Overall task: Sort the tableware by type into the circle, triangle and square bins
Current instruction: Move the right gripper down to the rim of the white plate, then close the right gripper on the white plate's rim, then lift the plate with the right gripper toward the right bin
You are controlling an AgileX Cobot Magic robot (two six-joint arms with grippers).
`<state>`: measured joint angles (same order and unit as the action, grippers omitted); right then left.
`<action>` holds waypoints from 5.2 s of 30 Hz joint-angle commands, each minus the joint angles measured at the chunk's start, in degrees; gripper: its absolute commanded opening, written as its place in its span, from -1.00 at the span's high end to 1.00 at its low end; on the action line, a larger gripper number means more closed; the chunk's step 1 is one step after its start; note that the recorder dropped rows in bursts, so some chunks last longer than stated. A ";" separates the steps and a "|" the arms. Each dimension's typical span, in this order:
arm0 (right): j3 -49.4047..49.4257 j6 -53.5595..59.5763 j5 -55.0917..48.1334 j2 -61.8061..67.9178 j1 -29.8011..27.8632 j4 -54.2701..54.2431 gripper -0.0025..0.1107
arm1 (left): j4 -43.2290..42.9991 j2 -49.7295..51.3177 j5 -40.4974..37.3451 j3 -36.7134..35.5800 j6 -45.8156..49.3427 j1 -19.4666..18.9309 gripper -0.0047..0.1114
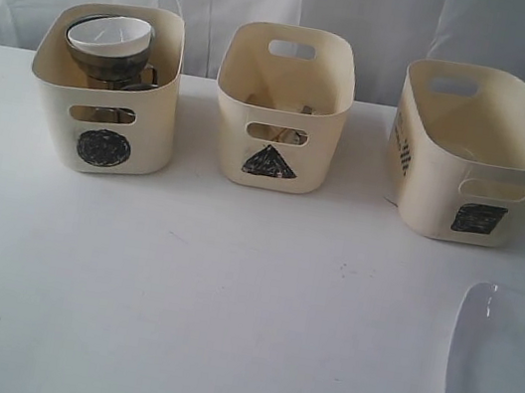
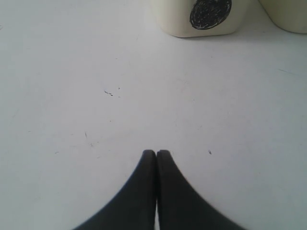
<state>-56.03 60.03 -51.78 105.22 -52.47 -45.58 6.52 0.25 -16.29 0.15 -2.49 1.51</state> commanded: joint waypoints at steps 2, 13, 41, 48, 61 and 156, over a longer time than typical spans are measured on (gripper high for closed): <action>-5.67 5.19 -3.62 -0.04 -0.17 -16.84 -0.44 | 0.24 -0.25 -0.03 -0.15 -0.15 0.37 0.92; -5.86 2.40 5.13 4.29 -0.17 9.39 -0.44 | 0.24 -0.25 -0.03 -0.15 -0.15 0.37 0.92; -4.30 14.67 -5.99 10.74 -0.17 7.55 -0.24 | 0.24 -0.25 -0.03 -0.15 -0.15 0.37 0.92; -2.35 17.99 -3.26 13.62 -0.17 7.93 -0.10 | 0.24 -0.25 -0.03 -0.15 -0.15 0.37 0.92; -2.35 19.93 -3.38 17.23 -0.17 8.49 0.33 | 0.24 -0.25 -0.03 -0.15 -0.15 0.37 0.92; -2.74 4.14 -18.18 -17.12 19.20 -16.64 0.96 | 0.24 -0.25 -0.03 -0.15 -0.15 0.37 0.92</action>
<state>-58.76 65.60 -68.15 90.24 -33.88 -58.90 6.52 0.25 -16.29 0.15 -2.49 1.51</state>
